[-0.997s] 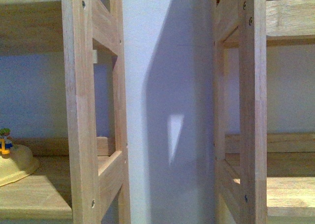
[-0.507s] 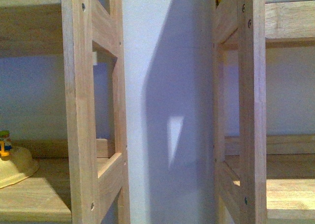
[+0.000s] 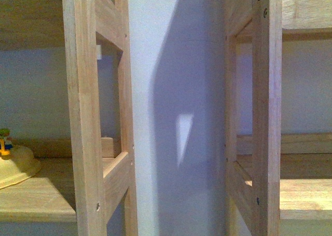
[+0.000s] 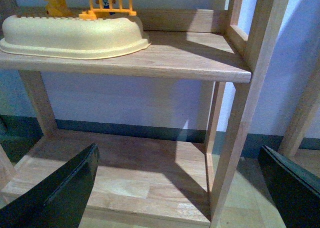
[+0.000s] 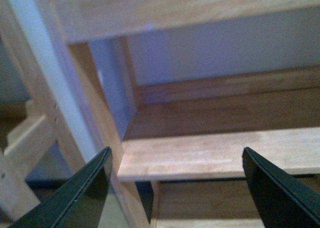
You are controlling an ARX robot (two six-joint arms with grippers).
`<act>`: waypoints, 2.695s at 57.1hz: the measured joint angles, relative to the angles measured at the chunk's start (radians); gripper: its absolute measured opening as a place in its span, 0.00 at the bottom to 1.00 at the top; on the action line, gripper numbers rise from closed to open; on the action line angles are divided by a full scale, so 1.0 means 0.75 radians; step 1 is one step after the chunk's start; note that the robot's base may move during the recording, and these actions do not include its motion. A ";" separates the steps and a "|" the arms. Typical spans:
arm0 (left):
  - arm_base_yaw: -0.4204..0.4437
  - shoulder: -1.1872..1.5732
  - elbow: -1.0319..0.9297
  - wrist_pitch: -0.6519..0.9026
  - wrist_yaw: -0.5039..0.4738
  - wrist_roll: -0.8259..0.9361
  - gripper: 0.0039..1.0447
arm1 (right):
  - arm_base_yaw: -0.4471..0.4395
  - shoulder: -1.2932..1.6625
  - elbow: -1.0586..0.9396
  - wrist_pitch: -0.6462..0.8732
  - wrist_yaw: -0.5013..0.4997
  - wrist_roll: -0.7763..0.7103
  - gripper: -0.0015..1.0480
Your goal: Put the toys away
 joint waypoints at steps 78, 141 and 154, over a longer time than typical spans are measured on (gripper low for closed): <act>0.000 0.000 0.000 0.000 0.000 0.000 0.94 | 0.692 -0.566 -0.857 0.262 0.669 -0.153 0.07; 0.000 0.000 0.000 0.000 0.000 0.000 0.94 | 0.693 -0.641 -0.929 0.273 0.669 -0.154 0.59; 0.000 0.000 0.000 0.000 0.000 0.000 0.94 | 0.693 -0.641 -0.929 0.273 0.669 -0.154 0.92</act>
